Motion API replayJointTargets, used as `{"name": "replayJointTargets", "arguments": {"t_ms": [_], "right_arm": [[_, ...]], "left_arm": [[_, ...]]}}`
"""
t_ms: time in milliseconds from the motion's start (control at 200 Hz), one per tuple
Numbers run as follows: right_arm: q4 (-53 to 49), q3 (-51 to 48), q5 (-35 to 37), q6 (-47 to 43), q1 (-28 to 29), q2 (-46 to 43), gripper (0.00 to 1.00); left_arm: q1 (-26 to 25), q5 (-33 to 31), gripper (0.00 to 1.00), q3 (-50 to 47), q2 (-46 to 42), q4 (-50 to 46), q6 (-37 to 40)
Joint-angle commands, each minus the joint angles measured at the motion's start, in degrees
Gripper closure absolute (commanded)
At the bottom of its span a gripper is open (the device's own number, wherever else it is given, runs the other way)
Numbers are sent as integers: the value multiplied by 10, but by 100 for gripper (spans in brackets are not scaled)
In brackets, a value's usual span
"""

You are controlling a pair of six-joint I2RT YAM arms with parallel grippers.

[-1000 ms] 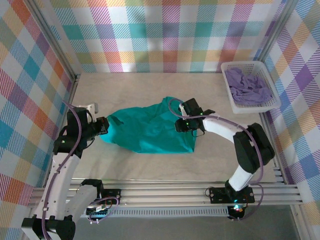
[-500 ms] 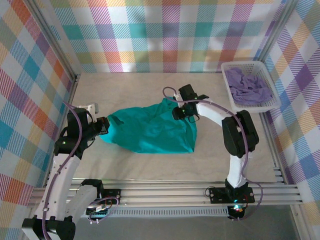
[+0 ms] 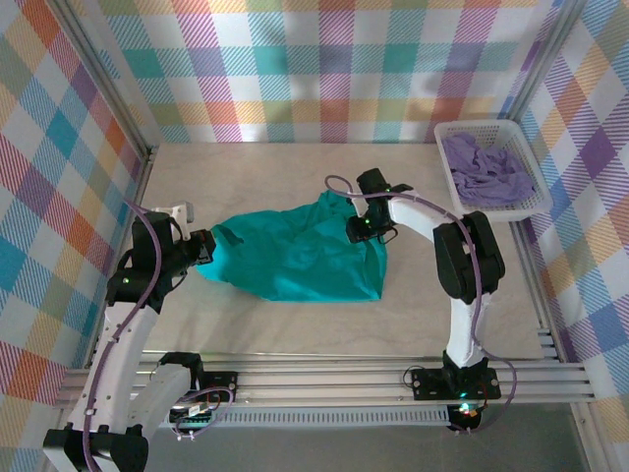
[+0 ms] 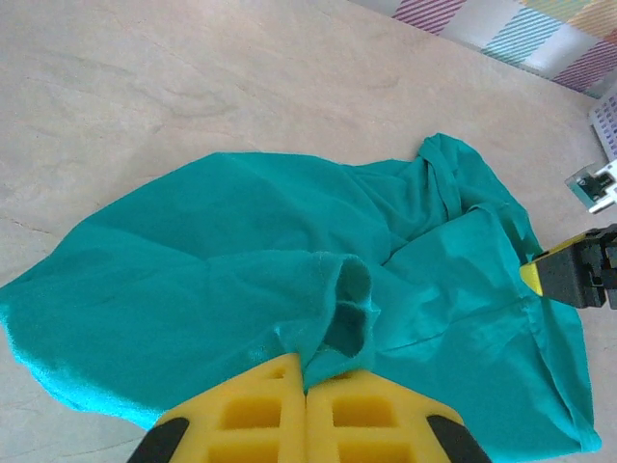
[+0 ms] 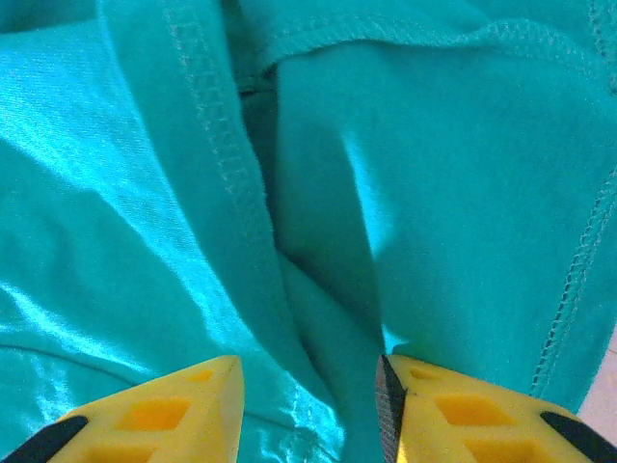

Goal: Fold the inside-out t-shirt

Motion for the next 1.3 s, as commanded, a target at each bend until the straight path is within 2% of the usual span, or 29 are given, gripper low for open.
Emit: {"name": "replayJointTargets", "arguments": {"t_ms": [0,240,670,955,1150,1295], "right_arm": [[-18,4,-20,-8,-3,18,58],[-35,5,-29,-11,-7,23,58],[-38,-14,-48,-5,-8,4,77],[-35,-33,-40,-2,-10,-3,73],[-7,-43,-50,5,-13,-24,91],[49,-74,-106,27,-40,-106,96]], "left_arm": [[6,11,100,-5,1,15,2],[6,10,100,-6,-3,15,2],[6,10,100,-6,-3,15,3],[6,13,100,-6,-3,16,2],[6,14,100,-5,-4,15,2],[5,5,100,8,1,4,-9]]}}
